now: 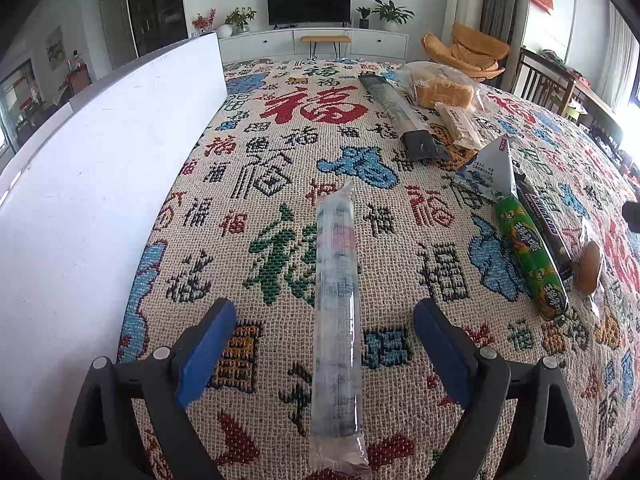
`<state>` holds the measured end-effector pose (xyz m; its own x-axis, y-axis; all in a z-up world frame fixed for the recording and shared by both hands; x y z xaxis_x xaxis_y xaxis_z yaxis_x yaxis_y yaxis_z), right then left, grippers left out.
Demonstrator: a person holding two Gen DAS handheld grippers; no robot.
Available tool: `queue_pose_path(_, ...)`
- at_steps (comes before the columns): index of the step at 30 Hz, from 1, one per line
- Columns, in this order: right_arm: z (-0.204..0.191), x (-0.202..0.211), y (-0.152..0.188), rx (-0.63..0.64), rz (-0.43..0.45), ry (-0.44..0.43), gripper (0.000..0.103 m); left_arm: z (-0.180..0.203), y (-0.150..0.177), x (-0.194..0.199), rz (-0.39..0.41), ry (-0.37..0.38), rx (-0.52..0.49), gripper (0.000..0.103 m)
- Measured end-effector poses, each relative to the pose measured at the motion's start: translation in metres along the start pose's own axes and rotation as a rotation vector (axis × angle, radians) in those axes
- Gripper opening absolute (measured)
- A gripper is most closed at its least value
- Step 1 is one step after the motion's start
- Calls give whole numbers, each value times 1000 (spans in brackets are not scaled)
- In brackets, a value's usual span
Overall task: Organize snacks
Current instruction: 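Carry the clear tube toward the box with the left gripper while the right gripper grasps the Snickers bar, then open both grippers over the cardboard box to release the snacks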
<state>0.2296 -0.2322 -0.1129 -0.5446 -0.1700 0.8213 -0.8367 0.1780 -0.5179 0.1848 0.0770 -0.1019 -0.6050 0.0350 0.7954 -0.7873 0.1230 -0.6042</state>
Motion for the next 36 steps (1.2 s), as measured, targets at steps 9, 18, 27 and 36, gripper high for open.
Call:
queue_pose_path(9, -128, -64, -15, 204, -275, -29, 54, 0, -1, 0, -8, 17, -10, 91)
queue_pose_path(18, -144, -87, -6, 255, -284, 64, 18, -11, -4, 13, -76, 117, 10, 18)
queue_pose_path(27, -108, -13, -27, 110, -156, -74, 17, -34, 6, 77, 62, 297, 176, 17)
queue_pose_path(36, -210, 64, -31, 225, -89, -339, 17, -111, -14, 189, 244, 302, 276, 18)
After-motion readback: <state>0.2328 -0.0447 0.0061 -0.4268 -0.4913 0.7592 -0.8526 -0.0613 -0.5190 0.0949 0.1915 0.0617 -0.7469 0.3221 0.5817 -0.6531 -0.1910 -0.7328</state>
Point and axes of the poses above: each gripper's, at about its wrist camera, not at the fingertips, and x roughly against the way its jaws point, z to its right, y to its underside, the point moved 2 cm from there along -x, roughly the way its jaws point, and after that the axes turned 5 degrees about -x, right-handed, at the moved point
